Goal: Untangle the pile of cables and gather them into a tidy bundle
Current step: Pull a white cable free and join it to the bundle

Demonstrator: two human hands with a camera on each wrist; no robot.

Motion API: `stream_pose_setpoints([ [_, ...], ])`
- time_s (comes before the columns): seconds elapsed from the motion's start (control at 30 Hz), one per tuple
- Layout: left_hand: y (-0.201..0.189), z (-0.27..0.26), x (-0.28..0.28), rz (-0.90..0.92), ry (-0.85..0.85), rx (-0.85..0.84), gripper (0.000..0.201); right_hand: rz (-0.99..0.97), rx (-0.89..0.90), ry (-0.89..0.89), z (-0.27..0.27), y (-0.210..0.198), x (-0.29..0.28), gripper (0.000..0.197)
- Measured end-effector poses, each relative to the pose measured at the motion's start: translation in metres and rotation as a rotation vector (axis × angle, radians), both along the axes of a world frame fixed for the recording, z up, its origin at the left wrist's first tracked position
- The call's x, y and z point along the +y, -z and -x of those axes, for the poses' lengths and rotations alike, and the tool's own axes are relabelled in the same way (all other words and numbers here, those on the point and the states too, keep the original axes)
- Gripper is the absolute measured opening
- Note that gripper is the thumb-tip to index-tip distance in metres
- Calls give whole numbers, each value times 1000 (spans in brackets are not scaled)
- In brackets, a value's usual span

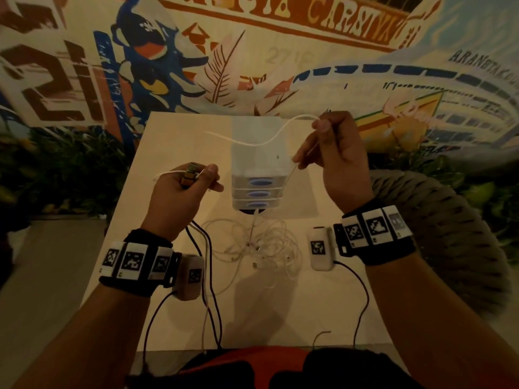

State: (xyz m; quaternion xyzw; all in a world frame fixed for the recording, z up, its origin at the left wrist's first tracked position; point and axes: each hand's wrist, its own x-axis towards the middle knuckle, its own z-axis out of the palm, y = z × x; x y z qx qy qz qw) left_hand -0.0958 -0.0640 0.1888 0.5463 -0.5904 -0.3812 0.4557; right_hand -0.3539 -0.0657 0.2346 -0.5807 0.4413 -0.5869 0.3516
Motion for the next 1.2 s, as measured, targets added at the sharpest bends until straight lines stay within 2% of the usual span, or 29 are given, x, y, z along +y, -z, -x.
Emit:
stream_pose_setpoints([
  [0.07, 2, 1, 0, 4, 50, -93, 28, -49, -84, -43, 4, -2, 1, 30],
  [0.17, 1, 12, 4, 42, 189, -230, 24, -54, -129, -36, 0, 1, 6, 22],
  [0.23, 4, 23, 7, 42, 249, -251, 23, -31, -92, -38, -4, 4, 9, 19],
  [0.37, 14, 42, 10, 15, 356, -290, 32, -72, -124, -161, -14, 2, 16, 10],
  [0.43, 18, 52, 11, 53, 381, -356, 28, -113, -132, -200, -23, 0, 20, 16],
  [0.5, 18, 57, 12, 75, 390, -338, 24, -121, -131, -202, -27, 6, 20, 16],
  [0.57, 19, 58, 11, 76, 354, -314, 27, -87, -45, -122, -23, 21, 18, 12],
  [0.63, 17, 55, 8, 58, 311, -259, 24, -138, 73, -75, -16, 44, 18, 26],
  [0.7, 11, 51, 7, 62, 284, -194, 18, -286, 200, -196, -13, 69, 25, 40],
  [0.73, 8, 50, 7, 67, 270, -177, 17, -340, 307, -290, -13, 80, 30, 39],
  [0.8, 4, 44, 5, 75, 251, -172, 21, -378, 511, -385, -15, 95, 40, 23],
  [0.83, 4, 41, 4, 77, 240, -180, 23, -375, 531, -395, -16, 97, 43, 18],
  [0.9, 3, 36, 2, 70, 204, -204, 28, -356, 441, -338, -16, 94, 45, 22],
  [0.97, 1, 32, 3, 47, 183, -226, 34, -291, 272, -209, -11, 85, 40, 25],
  [1.1, -2, 22, 6, -5, 264, -210, 43, -122, 99, 196, 25, 60, 27, 30],
  [1.2, 1, 12, 4, 27, 271, -189, 44, -72, -27, 436, 66, 47, 30, 36],
])
